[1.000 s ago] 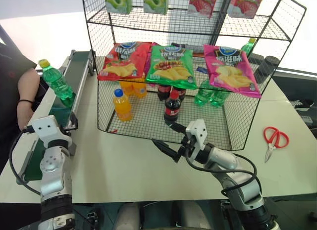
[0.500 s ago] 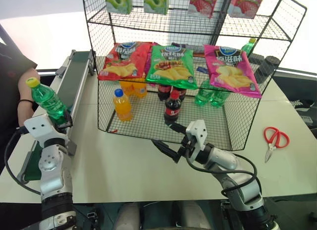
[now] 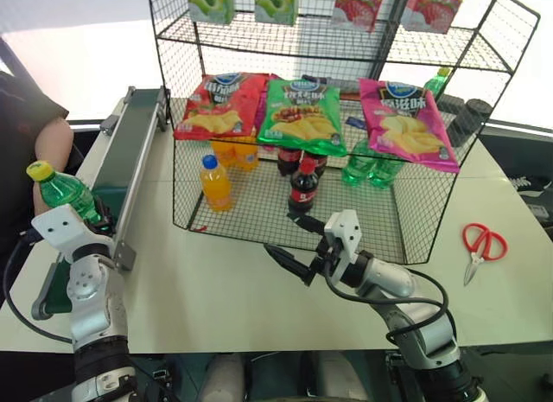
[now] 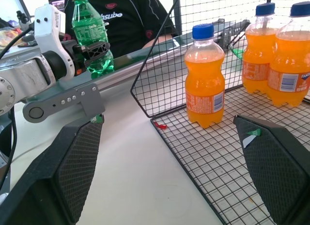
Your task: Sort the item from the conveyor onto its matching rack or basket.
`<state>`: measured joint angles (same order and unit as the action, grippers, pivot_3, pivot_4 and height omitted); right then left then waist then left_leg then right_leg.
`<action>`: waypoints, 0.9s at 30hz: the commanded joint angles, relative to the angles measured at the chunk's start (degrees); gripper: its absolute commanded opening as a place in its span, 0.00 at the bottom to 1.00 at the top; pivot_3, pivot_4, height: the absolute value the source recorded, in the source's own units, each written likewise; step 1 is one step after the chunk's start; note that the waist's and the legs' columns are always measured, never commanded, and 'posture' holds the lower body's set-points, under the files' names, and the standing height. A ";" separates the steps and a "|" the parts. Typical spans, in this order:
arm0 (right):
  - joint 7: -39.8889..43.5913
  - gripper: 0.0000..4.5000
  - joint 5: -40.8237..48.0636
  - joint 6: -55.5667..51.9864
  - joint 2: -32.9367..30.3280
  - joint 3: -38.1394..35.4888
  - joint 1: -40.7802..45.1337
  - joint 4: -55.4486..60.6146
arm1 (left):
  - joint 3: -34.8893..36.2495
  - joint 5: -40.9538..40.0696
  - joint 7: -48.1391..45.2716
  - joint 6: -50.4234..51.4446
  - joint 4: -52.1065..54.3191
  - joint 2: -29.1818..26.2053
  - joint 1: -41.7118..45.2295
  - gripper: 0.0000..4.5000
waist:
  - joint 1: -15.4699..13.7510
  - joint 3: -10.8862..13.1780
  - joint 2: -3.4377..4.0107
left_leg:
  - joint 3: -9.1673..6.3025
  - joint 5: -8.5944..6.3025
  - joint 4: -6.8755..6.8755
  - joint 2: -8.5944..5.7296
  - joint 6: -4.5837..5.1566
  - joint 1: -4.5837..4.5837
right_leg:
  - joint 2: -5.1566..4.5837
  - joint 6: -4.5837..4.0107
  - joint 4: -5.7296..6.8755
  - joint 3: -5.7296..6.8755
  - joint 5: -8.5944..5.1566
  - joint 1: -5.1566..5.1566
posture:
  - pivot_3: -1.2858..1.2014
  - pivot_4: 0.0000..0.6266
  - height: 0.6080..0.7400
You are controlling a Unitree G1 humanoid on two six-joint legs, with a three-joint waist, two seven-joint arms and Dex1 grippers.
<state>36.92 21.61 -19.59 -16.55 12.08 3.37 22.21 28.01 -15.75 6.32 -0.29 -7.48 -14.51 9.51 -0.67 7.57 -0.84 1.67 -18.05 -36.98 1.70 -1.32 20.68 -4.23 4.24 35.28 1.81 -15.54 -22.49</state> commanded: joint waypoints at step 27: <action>1.91 1.00 5.01 -2.65 -4.06 -4.16 3.98 6.38 | -33.46 -4.54 -41.07 3.99 23.94 -6.02 -4.85 0.59 | 1.32 0.07 -0.10 | -0.04 0.04 -0.08 -0.28 -0.02 0.66 | -0.23 0.00 -0.03 0.07 0.02 -0.50 | 0.52 0.24 1.00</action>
<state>39.32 25.04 -21.84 -20.97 8.93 6.60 25.49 -3.88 -20.56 -32.39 5.61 15.62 -21.00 2.77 0.64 7.64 -0.94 1.63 -18.01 -37.07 1.42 -1.34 21.34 -4.46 4.24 35.25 1.89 -15.52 -22.97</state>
